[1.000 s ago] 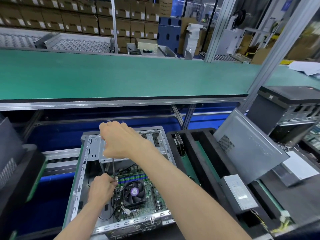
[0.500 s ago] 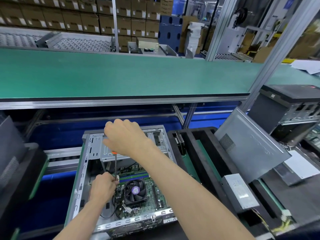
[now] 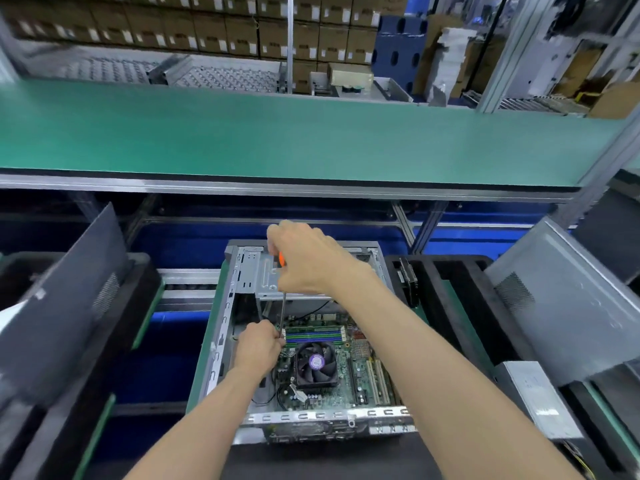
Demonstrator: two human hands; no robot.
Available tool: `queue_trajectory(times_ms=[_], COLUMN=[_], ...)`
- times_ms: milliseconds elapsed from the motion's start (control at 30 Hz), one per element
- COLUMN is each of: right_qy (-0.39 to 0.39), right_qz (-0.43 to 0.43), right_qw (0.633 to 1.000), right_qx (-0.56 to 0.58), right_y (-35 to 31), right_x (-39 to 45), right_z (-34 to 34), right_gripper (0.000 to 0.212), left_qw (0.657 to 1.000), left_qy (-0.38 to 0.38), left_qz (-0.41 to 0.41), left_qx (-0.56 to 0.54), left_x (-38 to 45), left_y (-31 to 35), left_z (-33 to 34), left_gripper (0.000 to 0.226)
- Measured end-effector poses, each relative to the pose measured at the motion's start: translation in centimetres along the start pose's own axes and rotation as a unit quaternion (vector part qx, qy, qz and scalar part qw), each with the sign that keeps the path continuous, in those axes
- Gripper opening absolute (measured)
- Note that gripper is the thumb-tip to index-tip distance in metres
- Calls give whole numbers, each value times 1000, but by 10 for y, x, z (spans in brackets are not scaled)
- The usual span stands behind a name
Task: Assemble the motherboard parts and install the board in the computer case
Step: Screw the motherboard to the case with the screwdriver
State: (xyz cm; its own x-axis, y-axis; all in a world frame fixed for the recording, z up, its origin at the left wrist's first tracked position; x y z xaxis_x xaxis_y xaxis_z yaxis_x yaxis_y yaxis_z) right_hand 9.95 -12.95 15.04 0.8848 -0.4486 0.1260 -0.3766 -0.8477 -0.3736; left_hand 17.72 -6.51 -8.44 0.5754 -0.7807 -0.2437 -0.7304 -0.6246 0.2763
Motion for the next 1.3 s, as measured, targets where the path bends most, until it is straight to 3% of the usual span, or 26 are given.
queue_trajectory(times_ms=[100, 167, 300, 467, 533, 667, 833, 967, 1067, 1300], right_qy=[-16, 4, 40, -13, -3, 32, -17, 16, 30, -3], right_qz=[-3, 12, 25, 7, 18, 28, 4, 22, 28, 7], right_qw=[1000, 1000, 992, 1000, 1000, 994, 1000, 999, 996, 1000], right_qx=[20, -25, -113, 16, -8, -104, 6, -40, -84, 10], right_y=[-1, 0, 1, 0, 1, 1, -2, -1, 0, -5], right_x=[1, 3, 4, 2, 4, 4, 0, 1, 1, -2], right_z=[4, 4, 0, 0, 1, -1, -2, -1, -2, -2], right_gripper=[22, 14, 26, 21, 14, 27, 31, 20, 24, 26], left_qw=[1000, 1000, 999, 1000, 1000, 1000, 1000, 1000, 1000, 1000], left_qy=[-7, -5, 1, 7, 10, 6, 4, 0, -1, 6], left_qz=[-1, 1, -1, -3, -5, -5, -9, -7, -6, -9], left_qx=[-16, -22, -36, -28, -22, -11, -10, -9, -11, -10], left_x=[-1, -1, -1, 0, 0, -1, 1, 0, -1, -3], left_y=[1, 2, 3, 4, 4, 4, 4, 4, 5, 5], left_z=[-1, 0, 0, 0, 0, 1, 1, 1, 1, -2], left_gripper=[18, 18, 18, 19, 18, 18, 20, 18, 19, 19])
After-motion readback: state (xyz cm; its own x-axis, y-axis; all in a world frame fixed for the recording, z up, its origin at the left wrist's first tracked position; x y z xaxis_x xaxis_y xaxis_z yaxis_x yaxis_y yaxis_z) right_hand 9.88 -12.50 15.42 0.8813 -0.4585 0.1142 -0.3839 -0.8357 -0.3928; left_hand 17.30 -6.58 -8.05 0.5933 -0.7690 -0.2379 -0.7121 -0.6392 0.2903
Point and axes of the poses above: each hand's wrist, its own x-axis towards the middle knuckle, its own z-axis out of the palm, y = z × x, the point moved 6 cm from there along x, towards the middle knuckle, and after that the axes turned 9 degrees about x, right-handed, at the moved point
